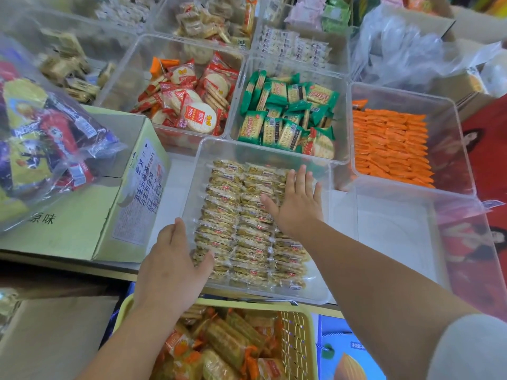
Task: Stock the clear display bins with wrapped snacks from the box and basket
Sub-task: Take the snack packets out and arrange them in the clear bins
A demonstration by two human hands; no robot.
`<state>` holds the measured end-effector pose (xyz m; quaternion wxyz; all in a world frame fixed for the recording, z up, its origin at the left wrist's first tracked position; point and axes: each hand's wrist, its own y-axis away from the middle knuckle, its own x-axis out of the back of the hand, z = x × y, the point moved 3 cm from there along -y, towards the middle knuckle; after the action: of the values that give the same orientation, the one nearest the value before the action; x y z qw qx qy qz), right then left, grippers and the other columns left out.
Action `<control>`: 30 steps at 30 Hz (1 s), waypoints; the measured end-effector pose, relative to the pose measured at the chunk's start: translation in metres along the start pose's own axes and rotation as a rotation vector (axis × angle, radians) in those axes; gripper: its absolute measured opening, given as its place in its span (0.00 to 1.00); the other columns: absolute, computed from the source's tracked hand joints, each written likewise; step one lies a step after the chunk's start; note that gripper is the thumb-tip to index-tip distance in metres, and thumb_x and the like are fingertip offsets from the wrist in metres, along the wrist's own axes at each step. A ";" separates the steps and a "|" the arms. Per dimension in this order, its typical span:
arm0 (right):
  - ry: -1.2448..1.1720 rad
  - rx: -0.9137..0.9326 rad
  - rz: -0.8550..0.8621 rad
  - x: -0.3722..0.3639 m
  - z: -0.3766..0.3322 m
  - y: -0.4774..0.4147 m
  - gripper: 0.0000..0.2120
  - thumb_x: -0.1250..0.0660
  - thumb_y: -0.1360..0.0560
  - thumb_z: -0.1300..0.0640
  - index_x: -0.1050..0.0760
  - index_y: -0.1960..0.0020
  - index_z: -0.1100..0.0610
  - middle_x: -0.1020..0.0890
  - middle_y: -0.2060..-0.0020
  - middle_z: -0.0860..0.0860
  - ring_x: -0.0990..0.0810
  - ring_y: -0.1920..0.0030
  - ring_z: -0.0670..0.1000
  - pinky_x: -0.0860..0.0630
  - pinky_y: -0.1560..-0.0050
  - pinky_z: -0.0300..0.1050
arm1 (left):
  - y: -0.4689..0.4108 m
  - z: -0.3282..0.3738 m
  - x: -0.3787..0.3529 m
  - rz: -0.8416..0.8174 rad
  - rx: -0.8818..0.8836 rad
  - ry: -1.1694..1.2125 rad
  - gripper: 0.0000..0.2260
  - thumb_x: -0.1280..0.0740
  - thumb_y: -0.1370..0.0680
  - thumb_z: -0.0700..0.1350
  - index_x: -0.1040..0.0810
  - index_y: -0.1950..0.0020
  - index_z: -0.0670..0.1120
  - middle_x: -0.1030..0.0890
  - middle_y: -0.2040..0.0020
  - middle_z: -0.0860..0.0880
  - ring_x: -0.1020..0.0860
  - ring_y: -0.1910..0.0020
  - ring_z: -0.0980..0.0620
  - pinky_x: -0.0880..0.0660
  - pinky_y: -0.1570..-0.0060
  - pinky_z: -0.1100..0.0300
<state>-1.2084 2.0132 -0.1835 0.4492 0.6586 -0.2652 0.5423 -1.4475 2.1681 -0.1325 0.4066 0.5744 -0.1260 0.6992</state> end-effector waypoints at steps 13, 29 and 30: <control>-0.042 -0.019 0.043 -0.006 -0.001 0.012 0.47 0.68 0.25 0.26 0.65 0.19 0.59 0.64 0.19 0.57 0.66 0.20 0.56 0.60 0.20 0.58 | -0.001 -0.001 -0.002 0.012 -0.012 -0.001 0.44 0.37 0.22 0.67 0.49 0.15 0.45 0.39 0.18 0.46 0.29 0.26 0.44 0.26 0.34 0.49; -0.006 0.082 -0.009 -0.009 0.014 0.019 0.48 0.69 0.25 0.25 0.66 0.19 0.59 0.64 0.19 0.57 0.66 0.20 0.57 0.60 0.20 0.58 | 0.007 0.003 0.002 -0.036 0.005 -0.002 0.36 0.37 0.20 0.64 0.38 0.18 0.45 0.28 0.25 0.44 0.23 0.33 0.43 0.24 0.40 0.50; -0.002 0.087 -0.018 -0.010 0.016 0.026 0.47 0.68 0.24 0.26 0.66 0.19 0.59 0.64 0.19 0.57 0.66 0.20 0.57 0.60 0.20 0.58 | 0.007 0.004 0.002 -0.036 -0.009 -0.009 0.36 0.37 0.20 0.63 0.37 0.18 0.45 0.28 0.26 0.44 0.23 0.34 0.43 0.24 0.41 0.50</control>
<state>-1.2251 1.9858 -0.1850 0.4248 0.6805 -0.2359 0.5485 -1.4501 2.1624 -0.1271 0.4212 0.5778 -0.1205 0.6886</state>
